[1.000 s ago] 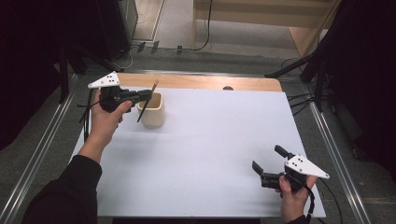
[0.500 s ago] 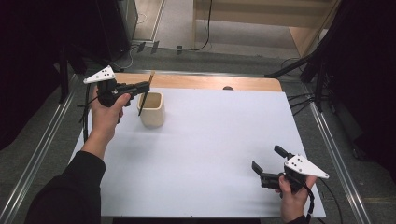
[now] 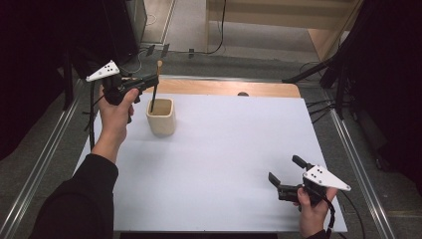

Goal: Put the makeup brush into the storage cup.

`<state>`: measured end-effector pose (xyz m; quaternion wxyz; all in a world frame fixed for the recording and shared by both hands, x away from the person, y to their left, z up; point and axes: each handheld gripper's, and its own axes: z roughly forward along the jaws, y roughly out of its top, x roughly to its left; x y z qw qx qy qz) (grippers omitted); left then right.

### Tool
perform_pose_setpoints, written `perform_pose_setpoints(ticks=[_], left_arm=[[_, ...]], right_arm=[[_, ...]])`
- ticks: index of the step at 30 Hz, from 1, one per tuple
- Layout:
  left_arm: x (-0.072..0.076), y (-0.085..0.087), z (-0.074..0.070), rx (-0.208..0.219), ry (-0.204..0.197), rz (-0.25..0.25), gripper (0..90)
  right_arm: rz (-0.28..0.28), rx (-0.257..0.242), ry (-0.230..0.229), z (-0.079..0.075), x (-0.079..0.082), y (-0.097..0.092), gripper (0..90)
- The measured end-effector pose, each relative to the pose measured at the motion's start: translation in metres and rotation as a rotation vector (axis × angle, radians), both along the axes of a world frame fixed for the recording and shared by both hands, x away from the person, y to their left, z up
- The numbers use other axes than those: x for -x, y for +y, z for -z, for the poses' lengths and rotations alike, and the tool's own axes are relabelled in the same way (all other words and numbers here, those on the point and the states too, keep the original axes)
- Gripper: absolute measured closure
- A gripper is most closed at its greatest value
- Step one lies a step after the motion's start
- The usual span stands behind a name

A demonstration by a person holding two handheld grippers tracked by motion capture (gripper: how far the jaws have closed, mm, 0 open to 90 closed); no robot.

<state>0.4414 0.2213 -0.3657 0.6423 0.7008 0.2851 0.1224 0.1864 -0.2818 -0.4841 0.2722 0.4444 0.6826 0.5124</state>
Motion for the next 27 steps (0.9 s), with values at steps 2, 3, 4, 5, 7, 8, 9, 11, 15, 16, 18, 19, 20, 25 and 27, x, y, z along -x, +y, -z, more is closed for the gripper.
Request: perform_pose_setpoints(ticks=[2, 3, 4, 5, 7, 8, 9, 11, 15, 16, 18, 19, 20, 25, 27], left_arm=[[-0.001, 0.000, 0.001, -0.001, -0.003, -0.007, 84.8], [-0.001, 0.000, 0.001, -0.006, -0.006, -0.010, 84.8], [-0.001, -0.001, 0.002, -0.005, -0.006, -0.011, 84.8], [-0.002, -0.001, 0.002, -0.002, -0.008, -0.012, 84.7], [-0.002, -0.003, 0.004, -0.003, -0.012, -0.013, 84.7], [-0.003, -0.004, 0.005, -0.007, -0.016, -0.019, 84.7], [-0.003, -0.005, 0.006, -0.006, -0.014, -0.020, 84.7], [-0.004, -0.006, 0.007, -0.002, -0.016, -0.027, 84.7], [-0.005, -0.005, 0.010, 0.011, -0.014, -0.045, 84.7], [-0.005, -0.004, 0.011, 0.008, -0.016, -0.060, 84.7], [-0.005, -0.003, 0.012, 0.010, -0.017, -0.063, 84.7], [-0.006, -0.002, 0.014, 0.013, -0.013, -0.070, 84.7], [-0.006, -0.001, 0.015, 0.014, -0.011, -0.071, 84.7], [-0.005, 0.001, 0.023, 0.014, -0.020, -0.094, 84.7], [-0.005, 0.001, 0.026, 0.012, -0.021, -0.097, 84.6]], right_arm=[[0.002, 0.003, 0.000, 0.000, 0.000, 0.000, 0.0], [0.002, 0.003, 0.000, 0.000, 0.000, -0.001, 0.0], [0.002, 0.002, 0.000, 0.000, 0.000, -0.001, 0.0], [0.002, 0.003, 0.000, 0.000, 0.000, -0.001, 0.0], [0.002, 0.004, -0.001, 0.000, 0.000, -0.001, 0.0], [0.003, 0.003, 0.000, 0.000, 0.000, -0.001, 0.0], [0.002, 0.004, -0.002, 0.000, 0.000, -0.001, 0.0], [0.002, 0.003, -0.001, 0.000, 0.000, -0.001, 0.0], [0.002, 0.004, -0.003, 0.000, 0.000, -0.001, 0.0], [0.002, 0.005, -0.002, 0.000, 0.000, -0.001, 0.0], [0.002, 0.005, -0.002, 0.000, 0.000, -0.001, 0.0], [0.003, 0.005, -0.003, 0.000, 0.000, -0.002, 0.0], [0.003, 0.005, -0.003, 0.000, 0.000, -0.002, 0.0], [0.003, 0.004, 0.000, 0.000, 0.000, -0.002, 0.0], [0.003, 0.006, 0.000, 0.000, 0.000, -0.002, 0.0]])
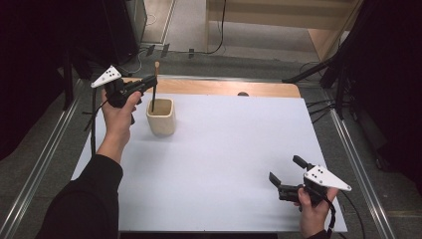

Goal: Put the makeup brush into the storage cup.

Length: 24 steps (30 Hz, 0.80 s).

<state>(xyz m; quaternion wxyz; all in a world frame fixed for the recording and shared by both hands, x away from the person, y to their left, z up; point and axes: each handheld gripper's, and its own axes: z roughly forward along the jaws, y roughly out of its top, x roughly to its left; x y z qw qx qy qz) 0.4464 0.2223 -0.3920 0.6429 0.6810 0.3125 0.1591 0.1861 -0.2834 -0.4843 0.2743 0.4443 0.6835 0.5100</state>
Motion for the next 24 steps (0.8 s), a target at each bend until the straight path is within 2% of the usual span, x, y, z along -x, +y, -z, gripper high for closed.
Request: perform_pose_setpoints(ticks=[16, 24], left_arm=[[0.003, 0.002, 0.021, -0.012, 0.033, -0.005, 84.6], [0.007, 0.003, 0.037, -0.036, 0.051, -0.021, 84.6]], right_arm=[[0.001, -0.001, 0.002, 0.000, 0.000, 0.001, 0.0], [0.002, -0.003, 0.003, 0.000, 0.000, 0.000, 0.0]])
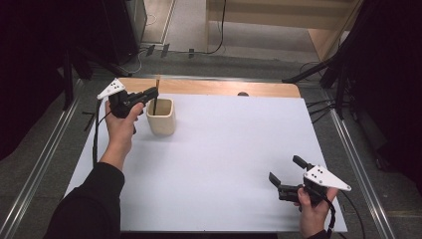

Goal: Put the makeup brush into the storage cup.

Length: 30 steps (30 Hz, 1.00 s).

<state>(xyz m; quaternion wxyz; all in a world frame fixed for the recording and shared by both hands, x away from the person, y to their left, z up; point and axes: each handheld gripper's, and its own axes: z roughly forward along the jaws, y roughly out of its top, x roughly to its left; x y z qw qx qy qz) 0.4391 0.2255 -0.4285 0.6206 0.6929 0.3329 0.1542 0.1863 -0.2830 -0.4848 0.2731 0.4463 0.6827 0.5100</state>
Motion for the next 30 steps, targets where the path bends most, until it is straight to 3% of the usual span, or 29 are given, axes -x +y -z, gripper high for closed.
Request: perform_pose_setpoints(ticks=[3, 10, 15, 18, 21, 24, 30], left_arm=[[0.002, 0.002, 0.005, 0.013, 0.006, -0.011, 84.6], [0.008, 0.000, 0.010, -0.056, 0.009, -0.016, 84.4], [0.011, -0.001, 0.010, -0.072, 0.020, -0.029, 82.0], [0.016, 0.000, 0.007, -0.087, 0.030, -0.032, 75.3], [0.021, 0.005, 0.002, -0.048, 0.059, -0.035, 69.9], [0.027, 0.009, -0.002, -0.033, 0.057, -0.038, 61.8], [0.037, 0.013, -0.008, -0.070, 0.058, -0.035, 42.9]], right_arm=[[0.000, 0.001, 0.000, 0.000, 0.000, 0.000, 0.0], [-0.003, 0.004, 0.000, 0.000, 0.000, 0.001, 0.0], [-0.003, 0.004, 0.001, 0.000, 0.000, 0.002, 0.0], [-0.005, 0.003, -0.003, 0.000, 0.000, 0.001, 0.0], [-0.006, 0.002, -0.004, 0.000, 0.000, 0.001, 0.0], [-0.006, 0.001, -0.001, 0.000, -0.001, 0.001, 0.0], [-0.007, 0.001, -0.002, 0.000, -0.001, 0.003, 0.0]])
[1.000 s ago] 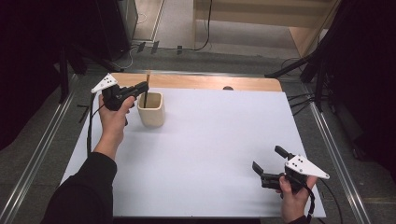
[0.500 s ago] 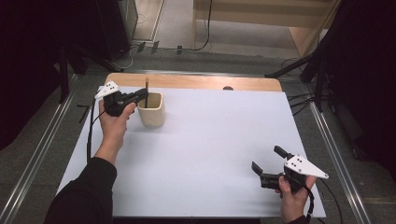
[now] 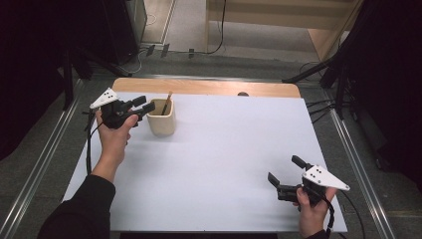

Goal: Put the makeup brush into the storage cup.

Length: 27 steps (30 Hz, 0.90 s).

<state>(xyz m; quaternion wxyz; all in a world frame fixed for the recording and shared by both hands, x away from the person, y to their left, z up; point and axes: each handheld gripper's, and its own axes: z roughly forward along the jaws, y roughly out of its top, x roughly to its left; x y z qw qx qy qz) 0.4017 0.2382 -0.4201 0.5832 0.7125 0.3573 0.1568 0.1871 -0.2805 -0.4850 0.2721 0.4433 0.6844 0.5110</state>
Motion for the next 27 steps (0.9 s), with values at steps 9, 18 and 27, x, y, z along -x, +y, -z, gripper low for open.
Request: perform_pose_setpoints(ticks=[9, 18, 27], left_arm=[[0.012, 0.004, -0.002, -0.028, 0.034, -0.012, 0.0], [0.028, 0.011, -0.004, -0.005, 0.012, -0.016, 0.0], [0.043, 0.016, -0.003, -0.003, 0.014, -0.026, 0.0]], right_arm=[[-0.002, -0.002, 0.002, 0.000, 0.000, 0.001, 0.0], [-0.003, -0.004, -0.003, 0.000, 0.000, 0.001, 0.0], [-0.002, 0.000, -0.002, 0.000, 0.000, 0.001, 0.0]])
